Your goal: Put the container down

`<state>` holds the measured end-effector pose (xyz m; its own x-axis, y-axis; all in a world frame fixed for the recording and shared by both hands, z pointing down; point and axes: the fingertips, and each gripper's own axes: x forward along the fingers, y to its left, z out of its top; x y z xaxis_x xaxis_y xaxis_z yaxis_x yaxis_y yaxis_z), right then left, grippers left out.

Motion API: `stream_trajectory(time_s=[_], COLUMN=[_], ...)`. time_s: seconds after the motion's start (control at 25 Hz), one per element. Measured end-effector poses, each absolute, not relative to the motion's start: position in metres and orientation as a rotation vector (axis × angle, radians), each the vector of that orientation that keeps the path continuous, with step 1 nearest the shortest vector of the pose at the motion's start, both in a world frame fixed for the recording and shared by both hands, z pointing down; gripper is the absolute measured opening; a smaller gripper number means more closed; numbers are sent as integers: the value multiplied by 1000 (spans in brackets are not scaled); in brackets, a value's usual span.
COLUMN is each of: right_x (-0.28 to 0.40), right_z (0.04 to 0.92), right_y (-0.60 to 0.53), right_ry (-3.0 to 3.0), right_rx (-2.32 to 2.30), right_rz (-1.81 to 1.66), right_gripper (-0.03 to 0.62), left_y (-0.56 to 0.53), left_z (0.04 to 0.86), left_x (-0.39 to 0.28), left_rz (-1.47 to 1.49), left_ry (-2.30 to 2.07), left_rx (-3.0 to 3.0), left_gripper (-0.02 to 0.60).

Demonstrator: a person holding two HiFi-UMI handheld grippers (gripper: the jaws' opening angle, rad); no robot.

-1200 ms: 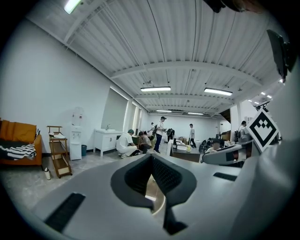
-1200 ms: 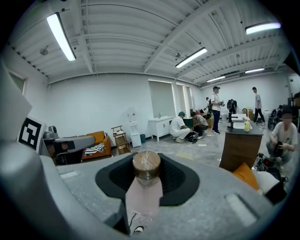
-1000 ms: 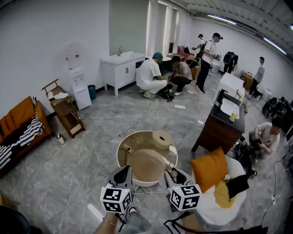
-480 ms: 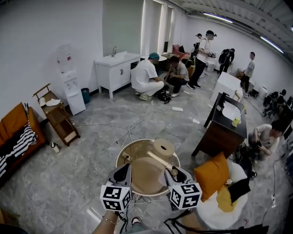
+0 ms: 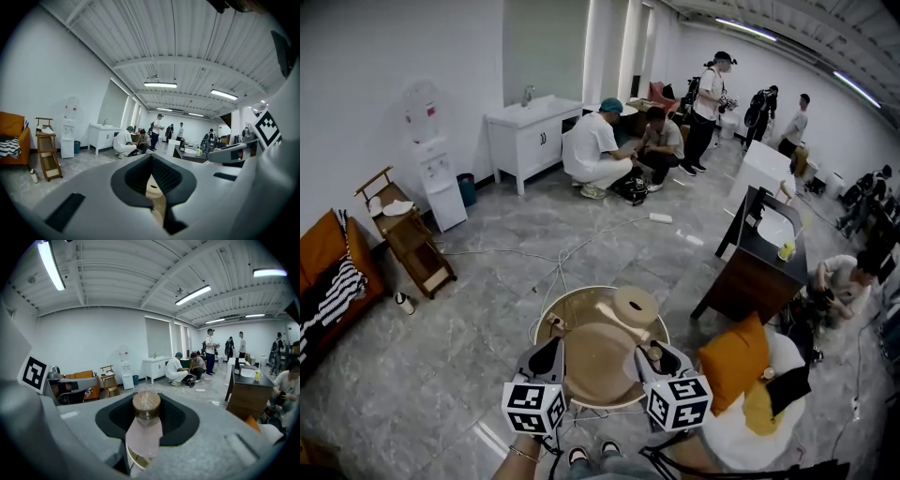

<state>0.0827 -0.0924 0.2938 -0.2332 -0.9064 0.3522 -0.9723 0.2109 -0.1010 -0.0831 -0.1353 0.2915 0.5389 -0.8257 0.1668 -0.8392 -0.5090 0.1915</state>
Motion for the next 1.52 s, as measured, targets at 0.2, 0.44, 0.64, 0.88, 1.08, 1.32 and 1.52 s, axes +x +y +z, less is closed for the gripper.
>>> stream_trajectory(time_s=[0.2, 0.44, 0.64, 0.88, 1.08, 1.32, 1.52], right_x=[84, 95, 109, 129, 137, 139, 134], right_z=[298, 307, 324, 357, 383, 424, 461], right_y=[-108, -123, -127, -134, -141, -151, -161], right_ry=[-2284, -2272, -2251, -2216, -2185, -2152, -2135], right_rx=[1756, 1735, 1735, 1744, 1745, 1737, 1727], right_rz=[459, 478, 525, 592, 647, 677, 697], right_gripper=[133, 133, 133, 133, 133, 133, 133], left_y=[-144, -157, -162, -170, -176, -184, -193], left_z=[297, 306, 320, 350, 381, 427, 463], left_x=[-77, -73, -63, -48, -45, -41, -44], left_rz=[99, 121, 158, 197, 247, 319, 354], left_ry=[-1413, -1436, -1431, -1424, -1404, -1370, -1360], left_rx=[2507, 2472, 2458, 2423, 2387, 2380, 2361], left_gripper=[-3, -3, -4, -3, -4, -3, -3])
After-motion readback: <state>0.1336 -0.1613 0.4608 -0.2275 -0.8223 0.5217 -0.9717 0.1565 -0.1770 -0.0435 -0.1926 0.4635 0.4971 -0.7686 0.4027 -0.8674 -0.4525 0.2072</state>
